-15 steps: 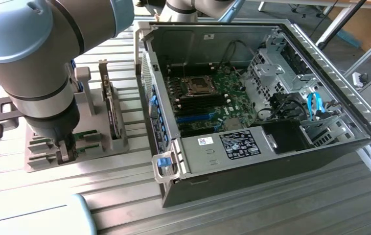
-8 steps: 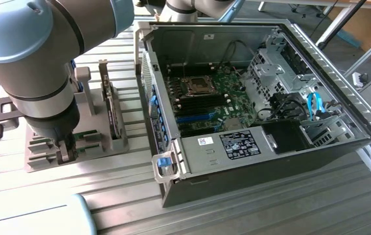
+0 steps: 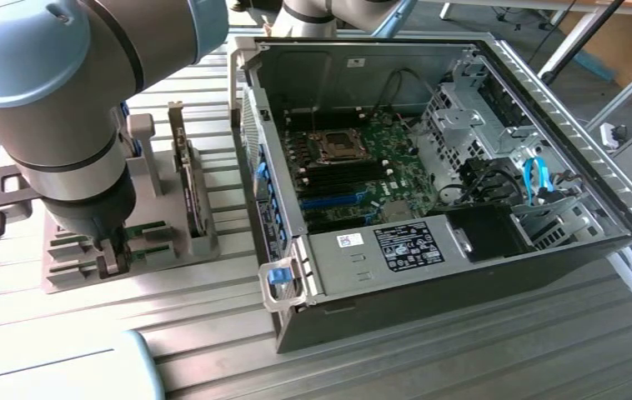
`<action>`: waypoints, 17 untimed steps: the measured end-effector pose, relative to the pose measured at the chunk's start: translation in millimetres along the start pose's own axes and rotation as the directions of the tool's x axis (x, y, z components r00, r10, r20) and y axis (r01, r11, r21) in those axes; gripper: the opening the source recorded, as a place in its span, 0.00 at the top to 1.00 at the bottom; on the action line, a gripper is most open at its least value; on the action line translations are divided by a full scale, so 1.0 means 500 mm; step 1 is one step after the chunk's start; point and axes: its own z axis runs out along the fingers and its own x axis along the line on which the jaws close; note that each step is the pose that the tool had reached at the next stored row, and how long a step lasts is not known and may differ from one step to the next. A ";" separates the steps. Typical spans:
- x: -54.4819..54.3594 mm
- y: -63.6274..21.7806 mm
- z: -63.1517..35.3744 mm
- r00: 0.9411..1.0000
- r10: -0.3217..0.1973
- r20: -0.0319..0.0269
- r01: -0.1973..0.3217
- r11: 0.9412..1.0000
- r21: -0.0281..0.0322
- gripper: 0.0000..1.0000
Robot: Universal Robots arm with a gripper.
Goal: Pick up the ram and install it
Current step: 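Pick up the ram and move it above insertion slot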
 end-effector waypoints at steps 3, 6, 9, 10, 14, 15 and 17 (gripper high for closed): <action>0.000 0.000 0.000 1.000 0.000 0.001 0.000 1.000 0.000 0.86; 0.000 0.000 0.000 1.000 0.000 0.000 0.000 1.000 0.000 0.86; 0.000 0.000 0.000 1.000 0.000 -0.002 0.000 1.000 0.000 0.86; 0.000 0.000 -0.001 1.000 0.000 -0.002 0.000 1.000 0.000 0.86; 0.000 0.000 -0.008 1.000 0.000 -0.002 0.000 1.000 0.000 0.86; 0.000 0.000 -0.010 1.000 0.000 -0.002 0.000 1.000 0.000 0.86; 0.000 0.001 -0.016 1.000 0.000 -0.002 0.000 1.000 0.000 0.86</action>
